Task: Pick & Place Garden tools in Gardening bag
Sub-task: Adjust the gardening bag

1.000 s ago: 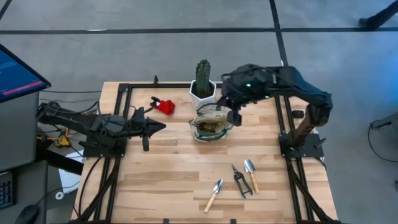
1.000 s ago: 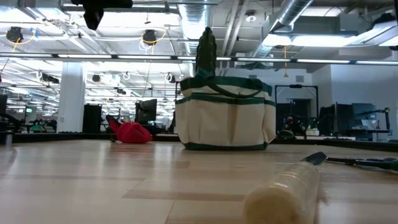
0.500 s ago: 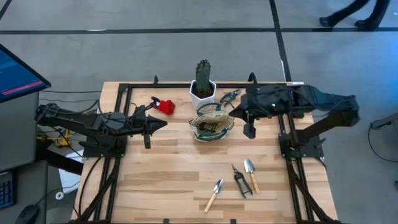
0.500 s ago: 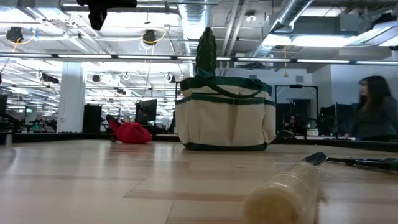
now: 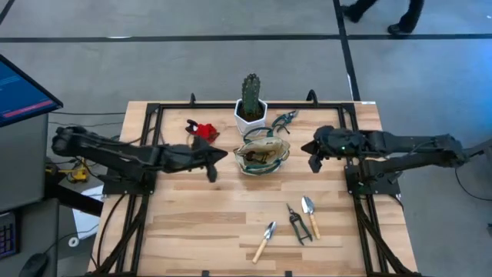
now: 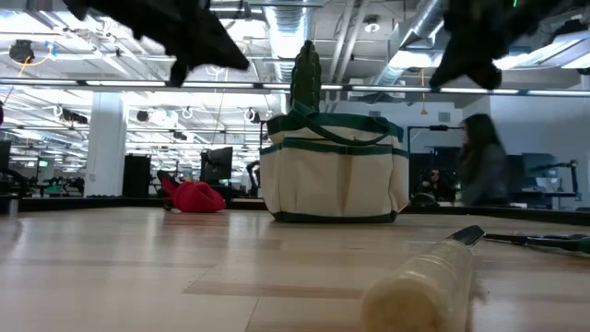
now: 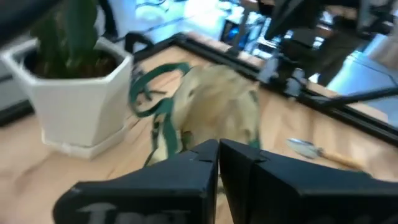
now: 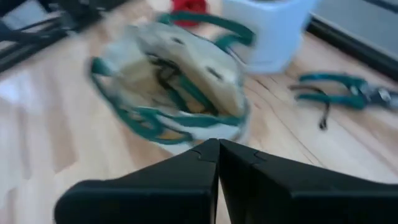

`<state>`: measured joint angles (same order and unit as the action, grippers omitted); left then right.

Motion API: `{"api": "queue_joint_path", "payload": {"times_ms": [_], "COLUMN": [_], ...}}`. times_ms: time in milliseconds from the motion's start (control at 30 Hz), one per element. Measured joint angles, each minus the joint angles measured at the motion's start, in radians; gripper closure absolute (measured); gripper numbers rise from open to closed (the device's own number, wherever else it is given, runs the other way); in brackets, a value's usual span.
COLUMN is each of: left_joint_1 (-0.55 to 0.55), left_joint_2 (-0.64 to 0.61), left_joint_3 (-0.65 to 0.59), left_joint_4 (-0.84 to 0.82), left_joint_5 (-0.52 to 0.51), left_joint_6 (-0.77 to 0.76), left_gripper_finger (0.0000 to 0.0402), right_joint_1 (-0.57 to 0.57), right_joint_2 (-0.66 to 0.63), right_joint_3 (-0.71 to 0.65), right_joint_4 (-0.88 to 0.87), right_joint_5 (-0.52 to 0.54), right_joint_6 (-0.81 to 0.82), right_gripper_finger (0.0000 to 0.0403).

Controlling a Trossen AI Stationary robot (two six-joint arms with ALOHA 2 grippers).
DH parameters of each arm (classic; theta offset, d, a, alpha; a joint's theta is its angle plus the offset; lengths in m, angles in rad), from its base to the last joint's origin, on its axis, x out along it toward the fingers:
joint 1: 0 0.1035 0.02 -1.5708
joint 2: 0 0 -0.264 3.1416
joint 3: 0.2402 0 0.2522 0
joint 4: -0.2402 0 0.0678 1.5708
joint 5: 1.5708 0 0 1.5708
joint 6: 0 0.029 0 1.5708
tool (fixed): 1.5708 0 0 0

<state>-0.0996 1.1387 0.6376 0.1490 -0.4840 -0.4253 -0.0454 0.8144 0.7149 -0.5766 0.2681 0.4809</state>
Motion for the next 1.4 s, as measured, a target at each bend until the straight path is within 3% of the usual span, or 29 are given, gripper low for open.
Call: {"api": "queue_joint_path", "payload": {"times_ms": [200, 400, 667, 833, 933, 1100, 1400], "left_joint_1": [0.058, 0.099, 0.153, 0.167, 0.166, 0.167, 0.167], "left_joint_2": [0.118, 0.156, 0.161, 0.157, 0.157, 0.157, 0.157], "left_joint_3": [0.0, 0.0, -0.073, -0.161, -0.188, -0.193, -0.193], "left_joint_4": [0.029, 0.034, 0.039, 0.147, 0.206, 0.234, 0.234], "left_joint_5": [-0.002, 0.0, 0.074, 0.156, 0.167, 0.166, 0.162], "left_joint_6": [-0.106, -0.163, -0.276, -0.345, -0.369, -0.368, -0.36], "left_gripper_finger": [0.0399, 0.0399, 0.0399, 0.0399, 0.0399, 0.0399, 0.0399], "right_joint_1": [-0.082, -0.166, -0.254, -0.287, -0.282, -0.241, -0.143], "right_joint_2": [0.026, 0.137, 0.314, 0.416, 0.467, 0.522, 0.533], "right_joint_3": [-0.149, -0.201, -0.247, -0.248, -0.248, -0.248, -0.247], "right_joint_4": [0.159, 0.252, 0.497, 0.59, 0.678, 0.788, 0.795], "right_joint_5": [0.005, -0.003, -0.118, -0.187, -0.267, -0.299, -0.324], "right_joint_6": [0.036, 0.036, -0.009, -0.009, -0.001, 0.064, 0.138], "right_gripper_finger": [0.0403, 0.0403, 0.0403, 0.0403, 0.0403, 0.0403, 0.0403]}}
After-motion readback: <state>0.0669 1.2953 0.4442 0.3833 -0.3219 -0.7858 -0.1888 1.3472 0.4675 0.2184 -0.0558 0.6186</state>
